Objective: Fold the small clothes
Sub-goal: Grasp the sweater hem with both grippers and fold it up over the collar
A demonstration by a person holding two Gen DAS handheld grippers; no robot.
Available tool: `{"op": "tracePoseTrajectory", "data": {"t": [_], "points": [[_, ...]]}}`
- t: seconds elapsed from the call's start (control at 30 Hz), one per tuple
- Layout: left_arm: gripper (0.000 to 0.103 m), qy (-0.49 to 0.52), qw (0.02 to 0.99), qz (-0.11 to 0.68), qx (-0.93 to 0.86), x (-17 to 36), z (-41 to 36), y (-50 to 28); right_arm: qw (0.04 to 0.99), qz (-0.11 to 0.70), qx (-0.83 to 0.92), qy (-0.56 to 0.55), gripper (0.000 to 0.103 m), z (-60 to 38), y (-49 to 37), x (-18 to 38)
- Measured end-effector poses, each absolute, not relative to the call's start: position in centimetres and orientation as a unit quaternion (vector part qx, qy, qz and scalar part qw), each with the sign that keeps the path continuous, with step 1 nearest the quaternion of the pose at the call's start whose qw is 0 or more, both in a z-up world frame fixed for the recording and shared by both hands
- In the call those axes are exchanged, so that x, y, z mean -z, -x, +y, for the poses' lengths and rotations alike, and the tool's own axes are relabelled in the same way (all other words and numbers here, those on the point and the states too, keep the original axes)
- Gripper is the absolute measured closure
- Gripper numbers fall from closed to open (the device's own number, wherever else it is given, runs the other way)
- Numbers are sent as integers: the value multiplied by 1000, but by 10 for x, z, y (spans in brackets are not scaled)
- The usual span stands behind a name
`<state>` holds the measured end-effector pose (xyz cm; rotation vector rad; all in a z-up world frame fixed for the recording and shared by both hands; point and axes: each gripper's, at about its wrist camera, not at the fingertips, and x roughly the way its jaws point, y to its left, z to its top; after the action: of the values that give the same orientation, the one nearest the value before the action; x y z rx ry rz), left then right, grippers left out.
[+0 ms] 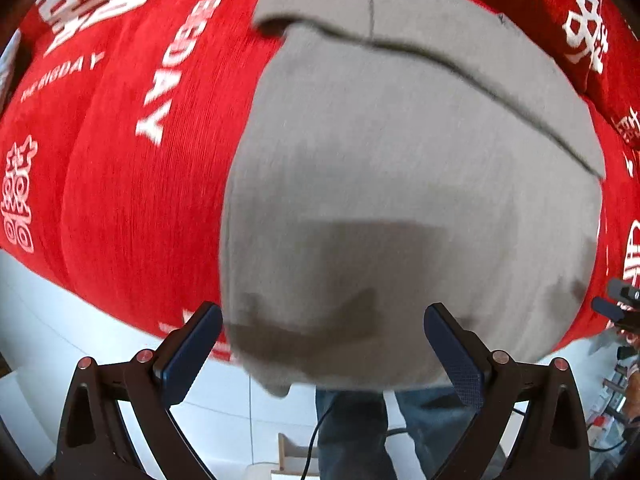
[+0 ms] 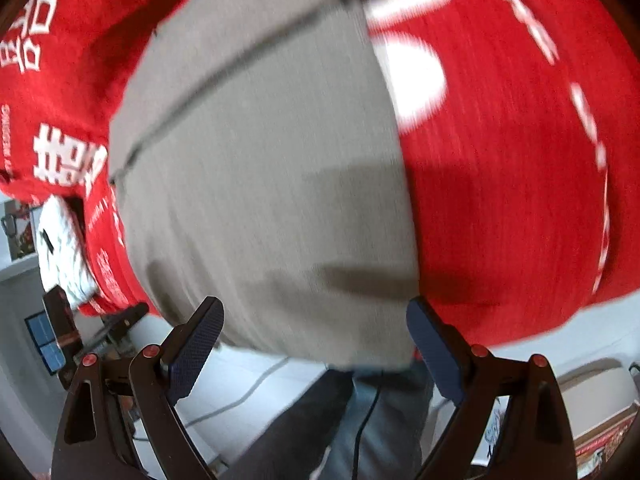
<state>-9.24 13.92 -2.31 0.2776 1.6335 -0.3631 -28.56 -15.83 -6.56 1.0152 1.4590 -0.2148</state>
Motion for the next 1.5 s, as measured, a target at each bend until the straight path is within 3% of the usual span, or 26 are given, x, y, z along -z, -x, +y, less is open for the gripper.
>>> {"op": "tracePoseTrajectory", "data": {"t": [0.4, 0.6, 0.67, 0.7, 0.73, 0.77, 0.83, 0.93, 1.23, 1.5], "points": [[2, -84, 633, 752, 163, 71, 177, 140, 579, 671, 93, -454, 9, -108, 350, 150], [2, -67, 626, 758, 172, 87, 170, 151, 595, 644, 87, -473, 9, -107, 350, 173], [2, -65, 627, 755, 178, 89, 169, 151, 587, 628, 75, -504, 29, -110, 354, 175], [11, -61, 627, 754, 185, 89, 170, 152, 581, 619, 63, -524, 54, -110, 358, 175], [24, -60, 629, 752, 186, 87, 171, 156, 577, 613, 55, -537, 89, -110, 361, 174], [29, -63, 627, 754, 184, 85, 172, 156, 575, 603, 46, -551, 89, -111, 363, 170], [70, -56, 624, 758, 183, 79, 174, 153, 585, 597, 41, -548, 89, -111, 365, 160], [99, 15, 596, 776, 207, 70, 190, 149, 602, 571, 14, -558, 89, -115, 360, 134], [99, 50, 633, 715, 292, -10, 163, 101, 681, 479, -12, -554, 92, -165, 299, 48], [99, 35, 679, 678, 279, -9, 102, 21, 692, 491, 35, -528, 96, -214, 235, 52]]}}
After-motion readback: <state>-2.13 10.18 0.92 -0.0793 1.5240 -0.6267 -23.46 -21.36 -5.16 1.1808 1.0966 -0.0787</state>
